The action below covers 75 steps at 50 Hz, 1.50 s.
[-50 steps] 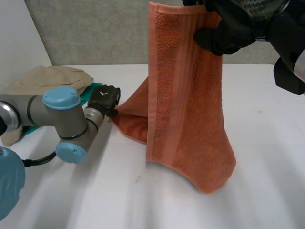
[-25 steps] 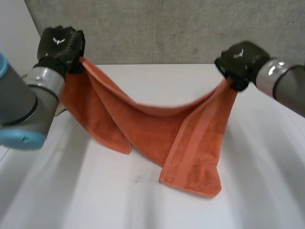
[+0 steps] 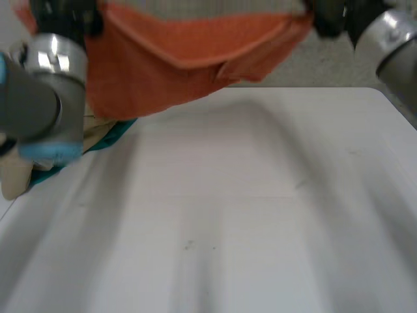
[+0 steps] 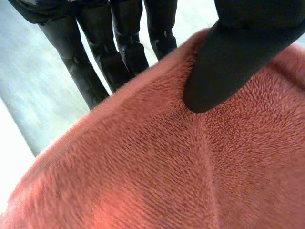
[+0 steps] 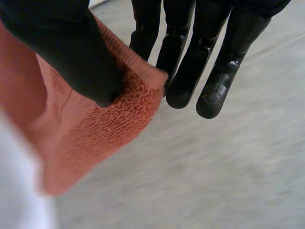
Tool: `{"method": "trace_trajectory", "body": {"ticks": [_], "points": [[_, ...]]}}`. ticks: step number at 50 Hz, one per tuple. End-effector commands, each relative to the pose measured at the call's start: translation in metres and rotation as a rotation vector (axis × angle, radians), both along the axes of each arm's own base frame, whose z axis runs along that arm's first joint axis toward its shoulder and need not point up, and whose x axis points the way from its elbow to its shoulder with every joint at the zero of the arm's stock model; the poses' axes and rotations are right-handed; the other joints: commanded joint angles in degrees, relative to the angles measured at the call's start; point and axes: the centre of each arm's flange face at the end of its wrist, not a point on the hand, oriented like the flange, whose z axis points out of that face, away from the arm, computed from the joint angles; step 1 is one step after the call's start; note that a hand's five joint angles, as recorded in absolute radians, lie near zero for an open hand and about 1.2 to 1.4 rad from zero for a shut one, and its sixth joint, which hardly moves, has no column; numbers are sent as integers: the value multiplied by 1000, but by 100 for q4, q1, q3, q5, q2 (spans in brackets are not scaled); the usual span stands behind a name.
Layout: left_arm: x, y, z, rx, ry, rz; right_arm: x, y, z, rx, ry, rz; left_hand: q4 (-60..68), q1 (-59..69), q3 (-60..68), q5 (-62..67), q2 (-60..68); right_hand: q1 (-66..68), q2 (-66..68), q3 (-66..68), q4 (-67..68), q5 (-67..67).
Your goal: Fold the laundry.
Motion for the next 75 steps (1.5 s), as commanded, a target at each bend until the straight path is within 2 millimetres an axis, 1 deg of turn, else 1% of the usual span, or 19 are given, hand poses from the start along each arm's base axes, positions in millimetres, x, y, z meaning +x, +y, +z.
{"method": "trace_trajectory", "body": {"ticks": [1, 3, 5, 6, 7, 10, 11, 15, 20, 24, 31, 34, 36, 40, 53, 60, 62, 67, 75], "points": [[9, 42, -107, 346, -155, -24, -41, 10, -87, 264, 281, 67, 1112, 1314, 1169, 1502, 1126, 2332, 1256, 1201, 1187, 1329], [5, 56, -125, 401, -184, -48, -46, 22, -112, 290, 399, 108, 1112, 1314, 1169, 1502, 1126, 2332, 1256, 1201, 1187, 1329], [4, 61, -135, 430, -198, -58, -51, 27, -130, 306, 483, 119, 1112, 1314, 1169, 1502, 1126, 2332, 1256, 1201, 1187, 1329], [3, 63, -139, 441, -204, -62, -57, 29, -148, 319, 563, 129, 1112, 1314, 1169, 1502, 1126, 2332, 1256, 1201, 1187, 1329], [1, 65, -147, 462, -216, -68, -58, 31, -154, 330, 587, 138, 1112, 1314, 1169, 1502, 1126, 1722, 646, 591, 577, 718], [-2, 67, -150, 468, -221, -79, -60, 38, -172, 394, 639, 155, 1112, 1314, 1169, 1502, 1126, -4101, -5177, -5232, -5246, -5104], [-3, 67, -150, 467, -221, -82, -61, 38, -173, 409, 635, 147, 1112, 1314, 1169, 1502, 1126, -4668, -5744, -5799, -5813, -5671], [-5, 66, -140, 439, -207, -85, -61, 36, -171, 525, 524, 109, 1112, 1314, 1169, 1502, 1126, -4668, -5744, -5799, -5813, -5671], [-6, 64, -129, 412, -196, -85, -62, 35, -167, 752, 262, 46, 1112, 1314, 1169, 1502, 1126, -4668, -5744, -5799, -5813, -5671], [-5, 66, -110, 380, -178, -85, -64, 40, -159, 878, 67, 4, 1112, 1314, 1169, 1502, 1126, -4668, -5744, -5799, -5813, -5671], [-4, 70, -79, 338, -154, -89, -70, 50, -148, 961, -200, -78, 1112, 1314, 1169, 1502, 1126, -4668, -5744, -5799, -5813, -5671], [-5, 72, -68, 322, -146, -95, -77, 53, -146, 959, -285, -174, 1112, 1314, 1169, 1502, 1126, -4668, -5744, -5799, -5813, -5671], [-7, 75, -62, 312, -138, -104, -82, 57, -152, 965, -310, -242, 1112, 1314, 1169, 1502, 1126, -4668, -5744, -5799, -5813, -5671], [-10, 77, -56, 300, -133, -113, -88, 61, -164, 960, -295, -308, 1112, 1314, 1169, 1502, 1126, -4668, -5744, -5799, -5813, -5671], [-17, 75, -32, 254, -113, -126, -88, 73, -195, 996, -269, -320, 1112, 1314, 1169, 1502, 1126, -4668, -5744, -5799, -5813, -5671], [-18, 72, -20, 227, -99, -125, -81, 67, -203, 940, -262, -296, 1112, 1314, 1169, 1502, 1126, -4643, -5719, -5774, -5789, -5647], [-18, 71, -18, 220, -95, -124, -80, 67, -204, 928, -245, -292, 1112, 1314, 1169, 1502, 1126, -4425, -5501, -5556, -5570, -5429], [-18, 71, -14, 209, -90, -124, -82, 64, -222, 894, -122, -333, 1112, 1314, 1169, 1502, 1126, -3954, -5030, -5085, -5099, -4958], [-18, 70, -12, 203, -87, -122, -86, 51, -233, 811, -52, -395, 1112, 1314, 1169, 1502, 1126, -2827, -3904, -3959, -3973, -3831]]}}
